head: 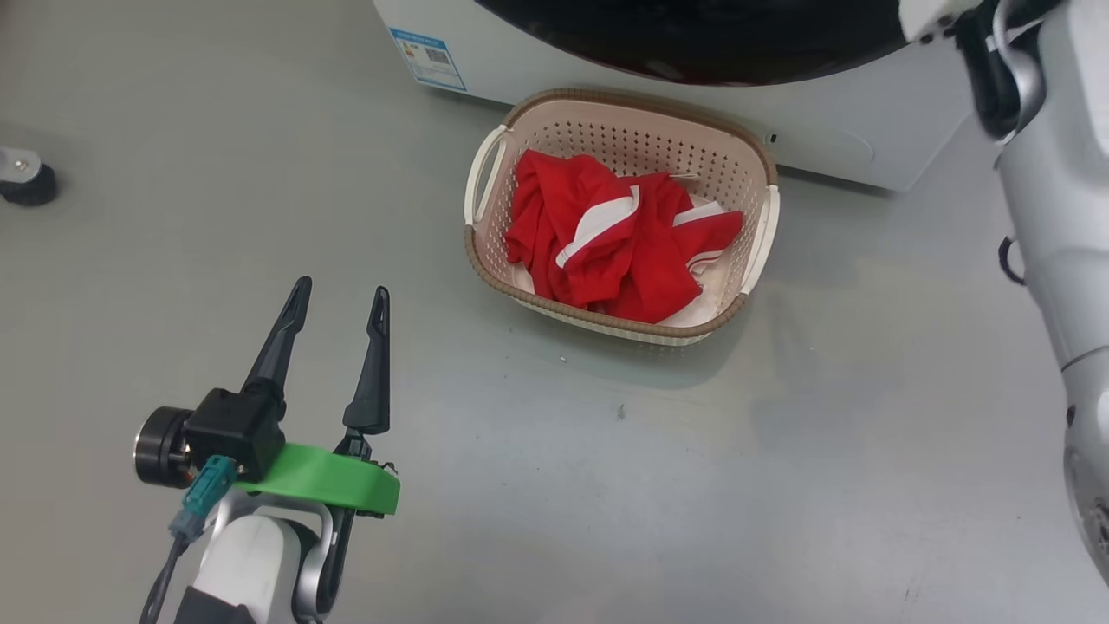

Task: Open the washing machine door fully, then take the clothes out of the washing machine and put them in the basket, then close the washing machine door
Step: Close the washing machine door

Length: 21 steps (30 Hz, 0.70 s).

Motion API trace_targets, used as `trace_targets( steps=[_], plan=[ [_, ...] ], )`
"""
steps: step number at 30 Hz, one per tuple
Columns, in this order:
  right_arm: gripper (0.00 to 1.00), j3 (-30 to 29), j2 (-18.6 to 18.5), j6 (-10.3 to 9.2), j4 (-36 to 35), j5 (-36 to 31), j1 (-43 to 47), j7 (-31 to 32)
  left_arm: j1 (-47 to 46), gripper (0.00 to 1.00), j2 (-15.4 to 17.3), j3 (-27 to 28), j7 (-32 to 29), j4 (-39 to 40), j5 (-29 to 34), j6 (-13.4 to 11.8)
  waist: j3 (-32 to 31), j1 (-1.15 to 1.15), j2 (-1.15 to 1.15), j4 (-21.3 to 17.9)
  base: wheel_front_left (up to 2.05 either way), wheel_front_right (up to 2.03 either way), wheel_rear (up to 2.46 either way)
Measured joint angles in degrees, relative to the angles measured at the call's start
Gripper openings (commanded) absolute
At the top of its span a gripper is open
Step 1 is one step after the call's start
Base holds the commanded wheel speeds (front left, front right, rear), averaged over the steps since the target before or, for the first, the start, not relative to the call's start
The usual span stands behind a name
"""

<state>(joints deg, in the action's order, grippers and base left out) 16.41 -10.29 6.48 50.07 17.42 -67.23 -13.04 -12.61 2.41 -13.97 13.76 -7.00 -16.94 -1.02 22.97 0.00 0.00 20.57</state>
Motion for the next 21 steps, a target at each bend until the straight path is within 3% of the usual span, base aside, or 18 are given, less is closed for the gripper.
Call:
trace_targets(
  steps=[7,8,9,11,12,13,14,21],
  plan=[
    [0.0,0.59,2.21,0.32,-0.26,0.74,4.8,-0.99,0.01,1.0,0.3,0.53,0.01,-0.55,0.47,-0.3,-2.05,0.0,0.0,-1.67,0.0,0.0,0.0],
    [0.25,0.6,2.52,0.46,-0.4,0.83,5.65,-1.09,0.01,1.0,0.33,0.63,0.01,-0.57,0.47,-0.35,-2.34,0.0,0.0,-1.96,0.0,0.0,0.0],
    [0.4,0.68,2.79,0.46,-0.52,0.98,6.5,-1.14,0.02,1.0,0.38,0.75,0.01,-0.57,0.47,-0.48,-2.62,0.0,0.0,-2.27,0.0,0.0,0.0],
    [0.58,0.76,3.12,0.46,-0.76,1.23,8.26,-1.14,0.03,1.0,0.55,0.98,0.02,-0.59,0.47,-0.55,-3.19,0.0,0.0,-2.92,0.0,0.0,0.0],
    [0.91,0.79,3.19,0.46,-1.01,1.23,9.11,-1.15,0.04,1.0,0.63,1.05,0.02,-0.59,0.46,-0.56,-3.46,0.0,0.0,-3.27,0.0,0.0,0.0],
    [0.96,0.85,3.21,0.46,-1.26,1.23,9.98,-1.15,0.04,1.0,0.71,1.13,0.02,-0.6,0.47,-0.7,-3.74,0.0,0.0,-3.63,0.0,0.0,0.0],
    [1.0,0.9,3.24,0.46,-1.49,1.23,10.86,-1.16,0.07,1.0,0.77,1.24,0.03,-0.62,0.47,-0.75,-4.01,0.0,0.0,-3.97,0.0,0.0,0.0],
    [1.0,-0.62,3.35,0.47,-5.53,2.41,18.61,-1.24,0.43,1.0,1.11,1.31,0.42,-1.43,0.47,-0.77,-6.43,0.0,0.0,-6.03,0.0,0.0,0.0]
  ],
)
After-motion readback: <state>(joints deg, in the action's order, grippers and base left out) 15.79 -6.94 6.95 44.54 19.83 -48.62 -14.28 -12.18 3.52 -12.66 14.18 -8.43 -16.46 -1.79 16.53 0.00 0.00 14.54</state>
